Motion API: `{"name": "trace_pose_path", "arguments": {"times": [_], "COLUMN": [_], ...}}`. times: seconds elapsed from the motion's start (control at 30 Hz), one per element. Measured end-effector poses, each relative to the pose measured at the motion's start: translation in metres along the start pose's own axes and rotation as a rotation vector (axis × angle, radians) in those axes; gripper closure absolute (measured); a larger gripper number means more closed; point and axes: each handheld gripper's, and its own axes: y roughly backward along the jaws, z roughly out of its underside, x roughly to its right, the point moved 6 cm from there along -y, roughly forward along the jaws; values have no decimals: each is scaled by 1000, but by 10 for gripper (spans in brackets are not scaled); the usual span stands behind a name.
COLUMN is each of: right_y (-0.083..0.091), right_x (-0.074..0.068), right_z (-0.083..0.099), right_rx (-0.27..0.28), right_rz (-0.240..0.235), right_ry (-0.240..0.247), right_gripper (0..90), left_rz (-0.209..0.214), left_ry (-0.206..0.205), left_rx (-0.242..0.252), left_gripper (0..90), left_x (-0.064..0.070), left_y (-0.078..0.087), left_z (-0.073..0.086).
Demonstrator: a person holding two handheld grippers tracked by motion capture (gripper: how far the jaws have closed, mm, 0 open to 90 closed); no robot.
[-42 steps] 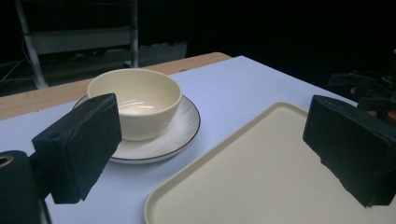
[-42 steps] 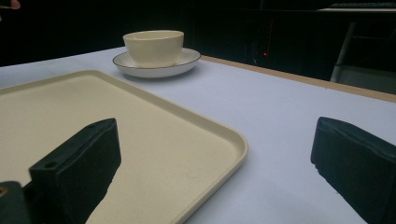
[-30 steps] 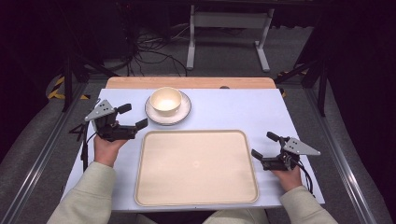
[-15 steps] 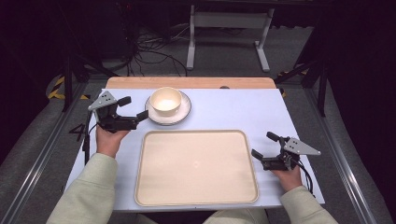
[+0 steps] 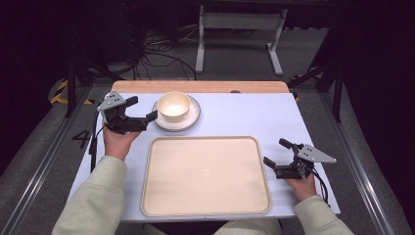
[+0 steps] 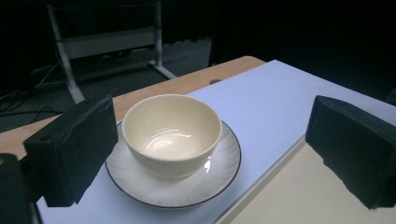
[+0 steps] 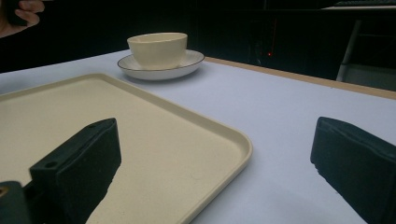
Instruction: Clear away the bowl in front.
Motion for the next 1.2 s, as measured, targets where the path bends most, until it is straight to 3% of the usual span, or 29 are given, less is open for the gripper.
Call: {"name": "trace_pose_path", "arguments": {"times": [0.13,0.27,0.5,0.63,0.77,0.93,1.2], "right_y": [0,0,1,1,2,2,2], "right_x": [0,0,0,0,0,0,0], "right_z": [0,0,0,-1,-1,0,0], "right_rx": [4,6,19,21,23,22,24], "right_rz": [-2,-2,-3,-3,-2,-3,-3], "right_ry": [-1,-4,-15,-16,-20,-19,-20], "right_gripper": [20,20,20,20,20,20,20], "left_rz": [26,60,80,82,78,62,72], "left_ry": [-7,-36,-97,-131,-165,-211,-222], "left_rx": [-20,-57,-119,-181,-199,-254,-285], "left_gripper": [57,99,128,152,165,170,193], "left_x": [0,3,10,12,10,5,5], "left_y": [-6,-13,-28,-38,-44,-55,-66], "left_z": [-4,-7,-13,-13,-17,-18,-22]}}
